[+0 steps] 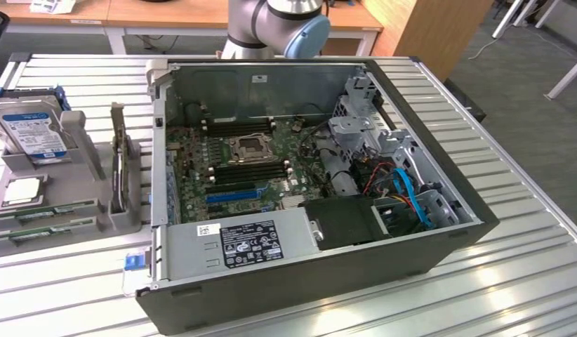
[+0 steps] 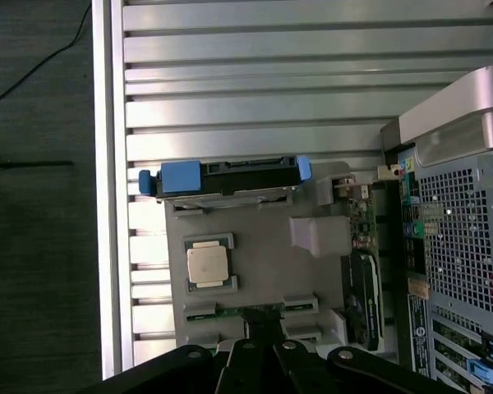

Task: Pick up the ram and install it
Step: 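Reach for the ram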

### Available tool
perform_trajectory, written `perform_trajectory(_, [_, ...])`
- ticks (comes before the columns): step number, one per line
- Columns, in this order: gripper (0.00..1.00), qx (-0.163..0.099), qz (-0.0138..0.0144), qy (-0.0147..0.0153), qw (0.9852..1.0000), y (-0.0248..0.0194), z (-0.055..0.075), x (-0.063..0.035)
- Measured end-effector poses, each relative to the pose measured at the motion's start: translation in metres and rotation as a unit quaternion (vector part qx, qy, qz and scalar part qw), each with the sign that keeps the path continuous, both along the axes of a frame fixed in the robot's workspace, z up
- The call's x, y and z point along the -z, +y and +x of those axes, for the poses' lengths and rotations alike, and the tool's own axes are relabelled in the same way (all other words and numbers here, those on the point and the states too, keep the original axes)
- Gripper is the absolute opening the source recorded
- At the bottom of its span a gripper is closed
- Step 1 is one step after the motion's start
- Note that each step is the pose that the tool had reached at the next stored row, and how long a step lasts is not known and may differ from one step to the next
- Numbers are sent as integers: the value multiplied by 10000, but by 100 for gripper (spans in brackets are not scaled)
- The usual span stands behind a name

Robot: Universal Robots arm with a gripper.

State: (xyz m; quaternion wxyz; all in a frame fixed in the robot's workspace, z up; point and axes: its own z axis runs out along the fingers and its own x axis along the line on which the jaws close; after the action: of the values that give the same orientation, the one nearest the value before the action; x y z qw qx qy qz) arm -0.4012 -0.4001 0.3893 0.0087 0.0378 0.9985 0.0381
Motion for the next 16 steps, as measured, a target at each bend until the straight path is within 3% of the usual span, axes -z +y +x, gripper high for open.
perform_trajectory(5, [10, 0, 0, 0, 10000, -51, 1, 0])
perform_trajectory(16, [10, 0, 0, 0, 10000, -208, 1, 0])
